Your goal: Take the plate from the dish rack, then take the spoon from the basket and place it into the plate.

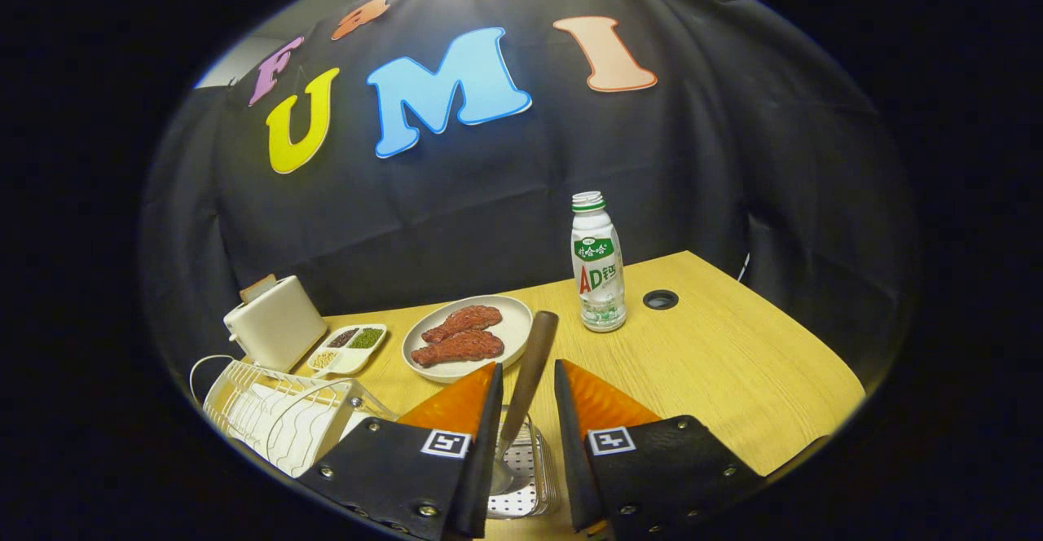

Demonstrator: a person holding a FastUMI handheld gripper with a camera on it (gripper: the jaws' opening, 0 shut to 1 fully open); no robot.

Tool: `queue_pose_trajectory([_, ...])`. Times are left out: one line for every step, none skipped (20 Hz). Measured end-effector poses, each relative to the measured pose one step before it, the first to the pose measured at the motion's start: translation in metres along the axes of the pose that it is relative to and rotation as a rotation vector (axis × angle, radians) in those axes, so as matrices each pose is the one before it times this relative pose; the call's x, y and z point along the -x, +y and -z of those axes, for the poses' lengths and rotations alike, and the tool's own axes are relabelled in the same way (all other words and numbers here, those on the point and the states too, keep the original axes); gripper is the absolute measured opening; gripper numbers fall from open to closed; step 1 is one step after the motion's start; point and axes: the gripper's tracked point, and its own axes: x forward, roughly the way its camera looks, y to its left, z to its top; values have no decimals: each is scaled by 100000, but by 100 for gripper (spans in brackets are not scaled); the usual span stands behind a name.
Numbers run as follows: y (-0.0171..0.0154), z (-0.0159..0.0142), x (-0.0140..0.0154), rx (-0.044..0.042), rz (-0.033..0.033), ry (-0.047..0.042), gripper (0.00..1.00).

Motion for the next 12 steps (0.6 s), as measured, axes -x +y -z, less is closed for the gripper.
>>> queue_pose_trajectory([228, -100, -168, 420, -620, 622, 38])
queue_pose_trajectory([-277, -96, -93, 1001, 1145, -430, 38])
queue_pose_trajectory([-102, -320, -118, 424, 166, -1161, 38])
queue_pose_trajectory([29, -112, 236, -879, 758, -419, 38])
queue_pose_trajectory([240, -217, -70, -1845, -1529, -379, 38])
queue_pose_trajectory([191, -35, -39, -4347, -905, -287, 16])
queue_pose_trajectory([-14, -189, -185, -2652, -1462, 189, 15])
queue_pose_trajectory([88, 499, 181, -639, -708, 859, 7])
queue_pose_trajectory([-245, -160, -37, 2308, 415, -299, 6])
queue_pose_trajectory([150, -356, 176, 1998, 192, -1971, 6])
queue_pose_trajectory([151, -1025, 219, 2198, 700, -3045, 6])
queue_pose_trajectory([294, -783, 369, 767, 111, -2459, 6])
